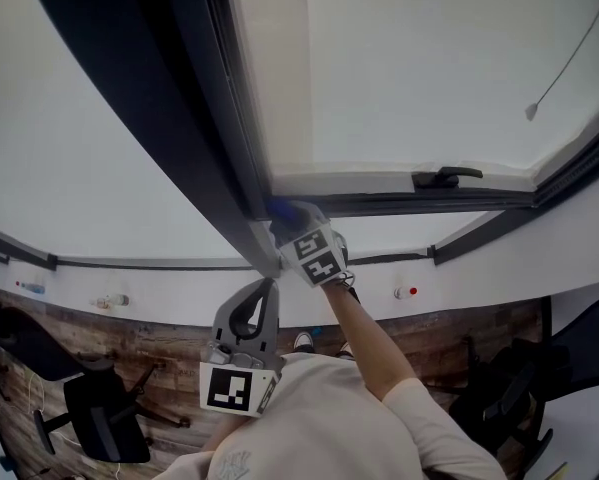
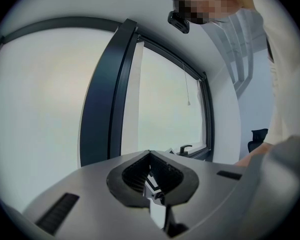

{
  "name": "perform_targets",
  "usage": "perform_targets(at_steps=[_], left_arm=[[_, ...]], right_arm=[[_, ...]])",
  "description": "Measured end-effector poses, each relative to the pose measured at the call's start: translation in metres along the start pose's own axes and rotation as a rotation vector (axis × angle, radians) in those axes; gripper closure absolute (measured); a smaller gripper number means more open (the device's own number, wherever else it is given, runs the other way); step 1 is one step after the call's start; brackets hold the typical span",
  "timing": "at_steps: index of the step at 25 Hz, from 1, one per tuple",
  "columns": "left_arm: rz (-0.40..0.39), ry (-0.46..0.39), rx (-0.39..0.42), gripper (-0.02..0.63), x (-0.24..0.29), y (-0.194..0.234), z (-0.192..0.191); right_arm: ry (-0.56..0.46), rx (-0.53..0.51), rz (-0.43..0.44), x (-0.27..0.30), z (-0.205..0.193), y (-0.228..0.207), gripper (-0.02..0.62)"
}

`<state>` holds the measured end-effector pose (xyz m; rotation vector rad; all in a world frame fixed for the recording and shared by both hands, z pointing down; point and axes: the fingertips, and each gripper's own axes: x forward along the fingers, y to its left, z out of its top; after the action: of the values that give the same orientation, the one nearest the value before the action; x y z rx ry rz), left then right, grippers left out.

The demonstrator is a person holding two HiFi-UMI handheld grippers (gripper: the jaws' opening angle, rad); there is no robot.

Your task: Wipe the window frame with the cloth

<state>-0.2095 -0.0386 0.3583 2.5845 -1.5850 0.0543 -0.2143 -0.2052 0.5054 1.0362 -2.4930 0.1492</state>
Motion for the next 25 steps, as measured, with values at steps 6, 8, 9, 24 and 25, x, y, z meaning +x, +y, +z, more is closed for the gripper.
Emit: perform_targets(at_steps=[6, 8, 9, 24, 25], left_arm=[[-0.009, 0.002, 0.0, 0.597, 0.002, -0.005, 0.001], [-0.011, -0.001, -0.002, 0.597, 0.003, -0.006, 0.001], [-0.013, 0.0, -0.001, 0.597, 0.004, -0.007, 0.001], [-0.058, 0.0, -0.006, 0.597, 0.018, -0.031, 0.001], [-0.061, 0.0, -0.006, 0.597, 0.019, -0.033, 0.001]], right_arm=[[0.0, 0.009, -0.005, -0.005, -0.002, -0.007, 0.535], [-0.003, 0.013, -0.011, -0.008, -0.003, -0.01, 0.535], [-0.004, 0.015, -0.014, -0.009, -0.004, -0.012, 0.535], [-0.014, 0.044, -0.056, -0.034, -0.016, -0.041, 0.535], [-0.015, 0.046, -0.058, -0.036, -0.016, -0.043, 0.535]])
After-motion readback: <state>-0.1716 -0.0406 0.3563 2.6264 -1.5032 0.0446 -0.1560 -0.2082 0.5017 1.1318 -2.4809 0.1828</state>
